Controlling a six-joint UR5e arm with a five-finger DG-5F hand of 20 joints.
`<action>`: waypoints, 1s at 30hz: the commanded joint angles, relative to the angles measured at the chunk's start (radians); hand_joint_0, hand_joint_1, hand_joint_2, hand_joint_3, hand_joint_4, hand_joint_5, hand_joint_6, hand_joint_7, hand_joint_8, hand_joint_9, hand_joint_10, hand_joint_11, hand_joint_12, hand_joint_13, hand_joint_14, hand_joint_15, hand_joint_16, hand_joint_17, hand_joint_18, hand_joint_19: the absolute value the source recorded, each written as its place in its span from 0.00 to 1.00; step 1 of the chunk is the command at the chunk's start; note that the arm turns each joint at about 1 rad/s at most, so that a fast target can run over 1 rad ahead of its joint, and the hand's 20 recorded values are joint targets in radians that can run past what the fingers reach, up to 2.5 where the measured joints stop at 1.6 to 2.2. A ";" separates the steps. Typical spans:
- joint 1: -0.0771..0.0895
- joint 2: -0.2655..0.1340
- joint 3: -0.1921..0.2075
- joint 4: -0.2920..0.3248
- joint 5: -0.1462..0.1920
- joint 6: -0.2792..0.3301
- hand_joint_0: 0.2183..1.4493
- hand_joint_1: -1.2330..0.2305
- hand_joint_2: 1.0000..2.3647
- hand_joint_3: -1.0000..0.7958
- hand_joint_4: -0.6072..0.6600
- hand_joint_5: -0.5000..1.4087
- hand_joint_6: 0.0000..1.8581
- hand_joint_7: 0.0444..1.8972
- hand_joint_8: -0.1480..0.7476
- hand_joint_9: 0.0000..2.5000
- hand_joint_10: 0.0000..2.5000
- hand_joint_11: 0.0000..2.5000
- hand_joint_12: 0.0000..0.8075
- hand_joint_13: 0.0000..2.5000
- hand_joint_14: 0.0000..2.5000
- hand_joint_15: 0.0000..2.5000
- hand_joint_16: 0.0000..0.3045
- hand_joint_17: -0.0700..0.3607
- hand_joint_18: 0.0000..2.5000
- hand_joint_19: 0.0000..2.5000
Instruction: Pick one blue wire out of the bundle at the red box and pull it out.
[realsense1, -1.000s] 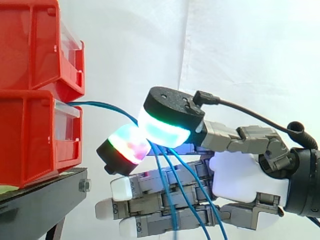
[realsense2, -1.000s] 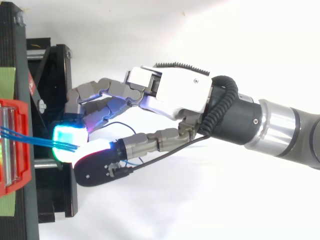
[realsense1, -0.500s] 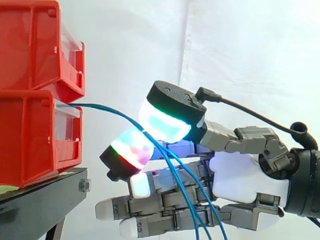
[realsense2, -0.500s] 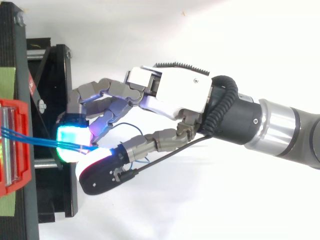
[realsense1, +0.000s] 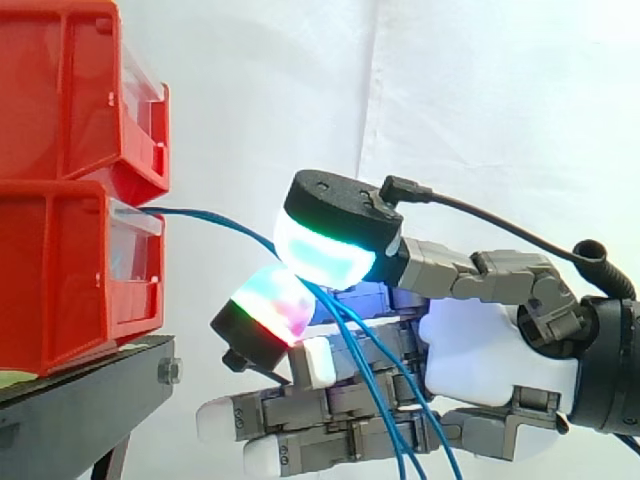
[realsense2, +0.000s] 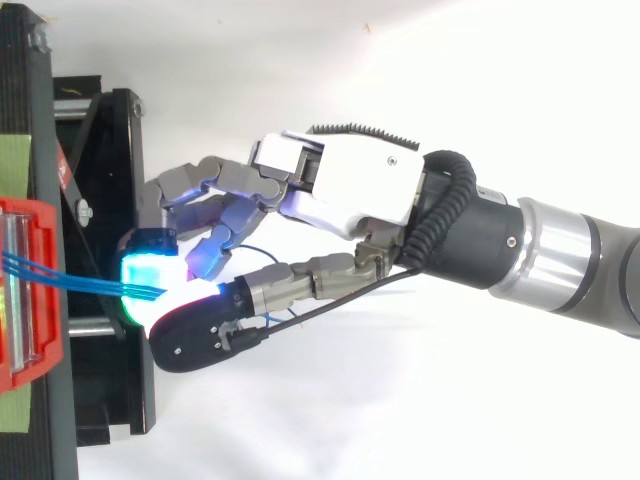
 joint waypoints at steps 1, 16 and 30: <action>0.000 0.001 0.000 0.000 0.002 0.000 0.30 0.31 0.01 0.45 0.64 0.20 0.46 0.63 0.50 0.46 0.01 0.32 0.49 0.26 0.01 0.15 0.20 0.48 0.20 0.14; 0.000 0.001 0.000 -0.005 -0.003 0.000 0.38 0.22 0.01 0.42 0.65 0.17 0.46 0.71 0.48 0.37 0.01 0.31 0.47 0.20 0.01 0.12 0.19 0.46 0.17 0.12; -0.007 0.029 0.000 -0.113 -0.009 0.012 0.34 0.24 0.00 0.28 0.66 0.16 0.46 0.57 0.45 0.32 0.01 0.29 0.45 0.17 0.00 0.11 0.18 0.46 0.16 0.11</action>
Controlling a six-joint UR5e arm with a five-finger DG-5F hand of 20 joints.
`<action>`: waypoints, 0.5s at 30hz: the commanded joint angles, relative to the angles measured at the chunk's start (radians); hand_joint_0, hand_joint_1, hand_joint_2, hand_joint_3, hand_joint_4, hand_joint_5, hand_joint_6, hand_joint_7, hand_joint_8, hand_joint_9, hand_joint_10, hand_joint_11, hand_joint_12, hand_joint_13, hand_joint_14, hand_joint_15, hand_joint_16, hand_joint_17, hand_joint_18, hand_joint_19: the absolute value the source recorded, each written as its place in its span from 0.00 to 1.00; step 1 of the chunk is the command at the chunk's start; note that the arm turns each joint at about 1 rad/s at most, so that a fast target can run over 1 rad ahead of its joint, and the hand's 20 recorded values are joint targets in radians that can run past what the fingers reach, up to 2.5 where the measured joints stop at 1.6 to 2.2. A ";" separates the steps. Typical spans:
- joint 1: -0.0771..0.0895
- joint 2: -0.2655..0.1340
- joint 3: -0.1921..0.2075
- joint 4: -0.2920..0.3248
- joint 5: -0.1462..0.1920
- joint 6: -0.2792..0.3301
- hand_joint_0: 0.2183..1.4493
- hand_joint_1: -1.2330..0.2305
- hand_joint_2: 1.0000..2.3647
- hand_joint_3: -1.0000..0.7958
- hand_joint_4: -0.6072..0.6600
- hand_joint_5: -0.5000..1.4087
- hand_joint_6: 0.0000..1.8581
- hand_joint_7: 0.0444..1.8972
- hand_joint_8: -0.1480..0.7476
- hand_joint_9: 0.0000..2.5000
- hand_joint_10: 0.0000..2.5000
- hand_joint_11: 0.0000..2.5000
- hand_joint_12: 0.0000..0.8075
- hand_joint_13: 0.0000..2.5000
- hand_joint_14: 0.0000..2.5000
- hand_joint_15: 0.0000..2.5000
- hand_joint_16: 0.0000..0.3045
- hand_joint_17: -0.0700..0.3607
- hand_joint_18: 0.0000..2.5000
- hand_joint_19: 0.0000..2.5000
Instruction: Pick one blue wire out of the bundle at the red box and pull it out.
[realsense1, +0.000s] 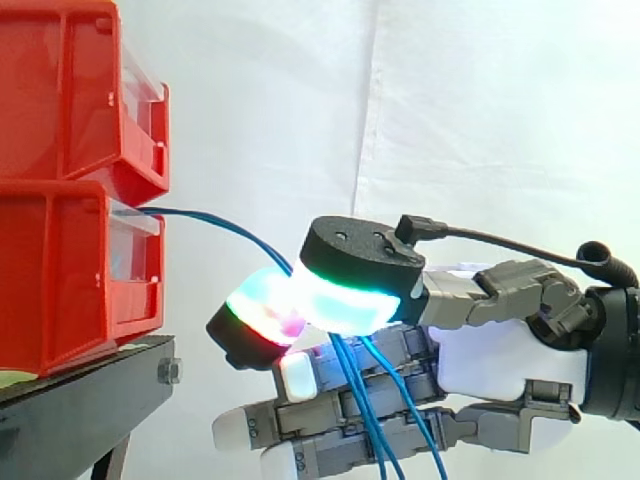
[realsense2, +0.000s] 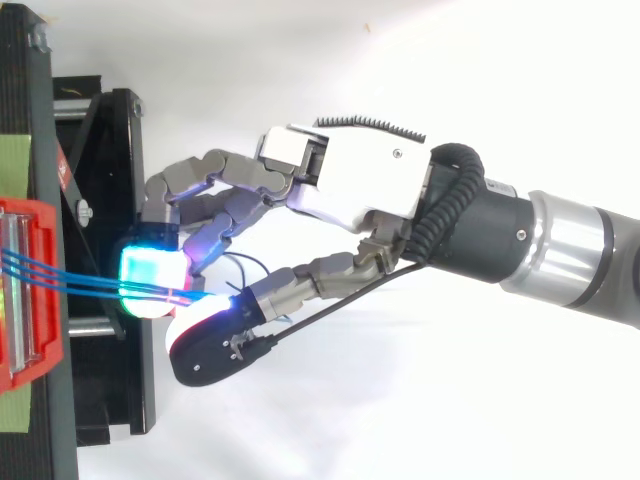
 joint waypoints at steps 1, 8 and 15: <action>-0.001 0.006 0.000 -0.027 -0.001 0.001 0.31 0.25 0.00 0.28 0.66 0.16 0.45 0.57 0.45 0.32 0.01 0.29 0.45 0.17 0.00 0.11 0.19 0.46 0.16 0.12; -0.002 0.006 0.000 -0.028 -0.001 0.001 0.26 0.40 0.00 0.28 0.65 0.19 0.44 0.61 0.46 0.38 0.01 0.27 0.47 0.20 0.01 0.12 0.19 0.47 0.16 0.15; -0.002 0.006 0.000 -0.028 -0.001 0.001 0.31 0.34 0.01 0.42 0.63 0.19 0.46 0.64 0.48 0.41 0.01 0.30 0.47 0.23 0.01 0.14 0.19 0.46 0.18 0.15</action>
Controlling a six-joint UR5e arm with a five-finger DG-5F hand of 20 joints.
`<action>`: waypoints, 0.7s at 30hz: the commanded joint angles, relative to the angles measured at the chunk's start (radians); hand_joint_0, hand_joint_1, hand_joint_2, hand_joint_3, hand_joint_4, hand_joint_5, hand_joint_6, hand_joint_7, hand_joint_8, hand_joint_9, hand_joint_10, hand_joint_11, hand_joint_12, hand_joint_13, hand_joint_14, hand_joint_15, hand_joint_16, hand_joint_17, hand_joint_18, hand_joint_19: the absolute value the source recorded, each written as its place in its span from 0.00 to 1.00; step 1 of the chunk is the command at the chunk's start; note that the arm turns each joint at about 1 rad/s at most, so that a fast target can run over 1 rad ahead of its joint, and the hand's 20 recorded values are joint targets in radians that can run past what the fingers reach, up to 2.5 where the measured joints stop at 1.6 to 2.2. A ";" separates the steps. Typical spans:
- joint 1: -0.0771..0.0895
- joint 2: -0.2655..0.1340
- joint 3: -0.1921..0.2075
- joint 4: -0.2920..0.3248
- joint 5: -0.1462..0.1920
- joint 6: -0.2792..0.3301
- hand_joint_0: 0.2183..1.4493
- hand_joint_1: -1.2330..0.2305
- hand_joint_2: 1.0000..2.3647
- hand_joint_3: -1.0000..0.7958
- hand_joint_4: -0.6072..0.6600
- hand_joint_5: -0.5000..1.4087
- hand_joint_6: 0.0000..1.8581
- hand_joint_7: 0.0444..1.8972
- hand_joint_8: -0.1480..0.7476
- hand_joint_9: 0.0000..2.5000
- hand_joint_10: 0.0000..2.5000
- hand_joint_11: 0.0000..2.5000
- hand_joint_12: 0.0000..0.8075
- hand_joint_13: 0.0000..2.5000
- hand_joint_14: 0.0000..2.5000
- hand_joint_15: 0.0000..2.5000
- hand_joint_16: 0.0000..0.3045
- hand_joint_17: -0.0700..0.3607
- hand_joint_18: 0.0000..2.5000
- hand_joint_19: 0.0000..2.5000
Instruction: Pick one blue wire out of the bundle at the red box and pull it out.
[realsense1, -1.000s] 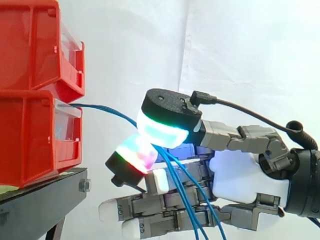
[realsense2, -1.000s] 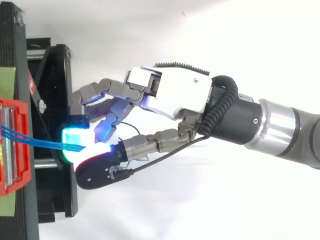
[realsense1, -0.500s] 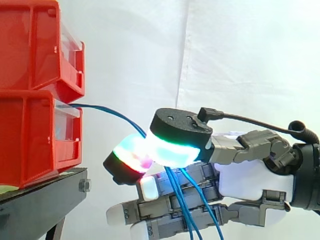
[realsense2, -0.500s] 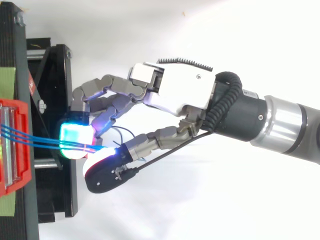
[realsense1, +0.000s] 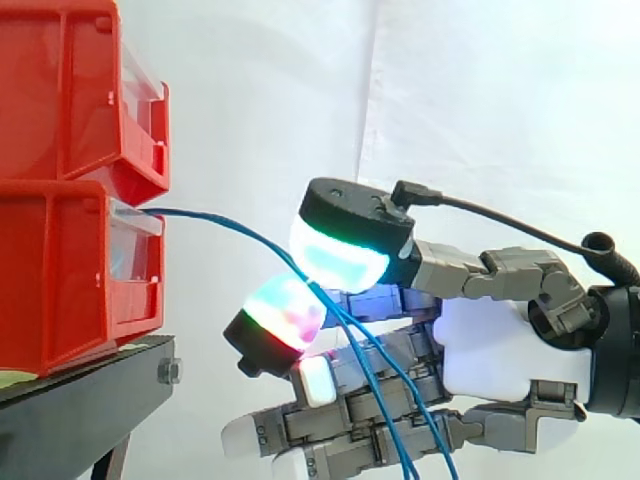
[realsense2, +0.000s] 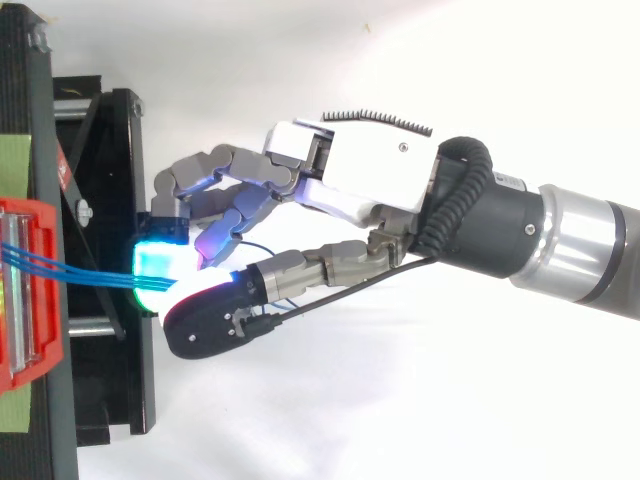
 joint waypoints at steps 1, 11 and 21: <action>0.000 0.000 0.001 -0.001 0.000 0.000 0.31 0.34 0.01 0.43 0.63 0.19 0.47 0.64 0.48 0.41 0.01 0.30 0.47 0.23 0.01 0.14 0.19 0.46 0.19 0.15; -0.002 0.001 0.008 -0.004 0.000 0.000 0.34 0.25 0.01 0.47 0.57 0.18 0.48 0.66 0.49 0.41 0.01 0.31 0.47 0.24 0.01 0.14 0.18 0.46 0.20 0.15; -0.002 0.017 0.008 -0.009 0.002 0.000 0.37 0.22 0.01 0.44 0.67 0.18 0.43 0.73 0.48 0.37 0.01 0.27 0.46 0.22 0.01 0.12 0.18 0.45 0.20 0.13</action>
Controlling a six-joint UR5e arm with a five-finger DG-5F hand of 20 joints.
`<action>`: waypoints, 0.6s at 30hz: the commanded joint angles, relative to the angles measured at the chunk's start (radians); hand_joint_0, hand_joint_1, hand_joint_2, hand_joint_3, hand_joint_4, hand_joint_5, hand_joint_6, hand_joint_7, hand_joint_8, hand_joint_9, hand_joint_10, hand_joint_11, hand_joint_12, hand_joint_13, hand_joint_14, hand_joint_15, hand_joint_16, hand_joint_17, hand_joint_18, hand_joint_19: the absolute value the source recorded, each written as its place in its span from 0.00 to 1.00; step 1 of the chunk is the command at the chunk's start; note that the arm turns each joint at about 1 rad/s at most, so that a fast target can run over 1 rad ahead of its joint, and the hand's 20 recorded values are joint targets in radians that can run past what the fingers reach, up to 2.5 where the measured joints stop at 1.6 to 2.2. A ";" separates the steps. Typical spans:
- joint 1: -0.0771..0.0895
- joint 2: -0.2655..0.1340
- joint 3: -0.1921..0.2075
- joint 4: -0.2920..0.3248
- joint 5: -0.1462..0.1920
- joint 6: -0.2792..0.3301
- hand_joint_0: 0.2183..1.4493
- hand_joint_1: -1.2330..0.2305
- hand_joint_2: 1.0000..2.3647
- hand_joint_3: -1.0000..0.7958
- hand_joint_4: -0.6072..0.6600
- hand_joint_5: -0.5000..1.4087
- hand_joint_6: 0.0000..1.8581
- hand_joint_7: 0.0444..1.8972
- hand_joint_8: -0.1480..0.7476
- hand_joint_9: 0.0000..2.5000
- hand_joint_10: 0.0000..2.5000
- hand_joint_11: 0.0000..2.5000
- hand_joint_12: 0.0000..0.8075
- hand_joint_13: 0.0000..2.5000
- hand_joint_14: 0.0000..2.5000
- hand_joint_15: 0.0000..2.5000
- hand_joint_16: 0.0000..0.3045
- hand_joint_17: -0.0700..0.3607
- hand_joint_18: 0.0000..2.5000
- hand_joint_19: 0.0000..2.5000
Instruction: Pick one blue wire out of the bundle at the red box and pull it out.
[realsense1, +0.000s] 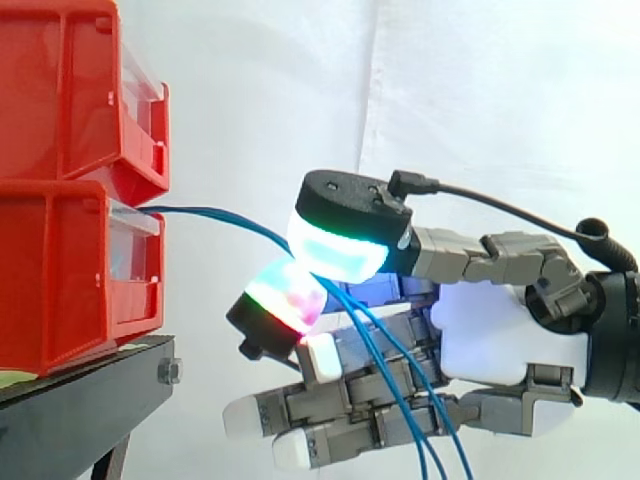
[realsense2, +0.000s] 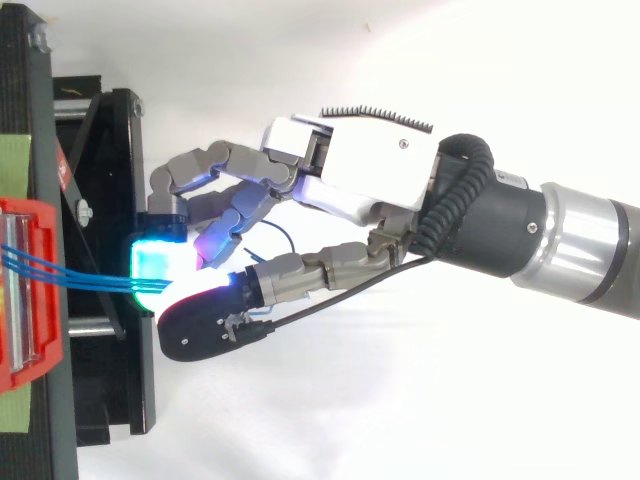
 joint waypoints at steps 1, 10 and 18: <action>0.000 0.017 0.000 -0.017 0.001 -0.002 0.37 0.22 0.01 0.43 0.67 0.18 0.43 0.72 0.48 0.37 0.01 0.27 0.46 0.22 0.01 0.12 0.18 0.45 0.19 0.13; 0.000 0.029 0.000 -0.083 0.000 0.001 0.44 0.23 0.01 0.45 0.66 0.17 0.42 0.72 0.47 0.36 0.01 0.27 0.46 0.21 0.00 0.12 0.18 0.45 0.19 0.13; 0.000 0.029 0.002 -0.081 0.000 0.001 0.53 0.23 0.00 0.33 0.67 0.18 0.41 0.71 0.46 0.36 0.01 0.26 0.45 0.20 0.00 0.12 0.18 0.44 0.17 0.15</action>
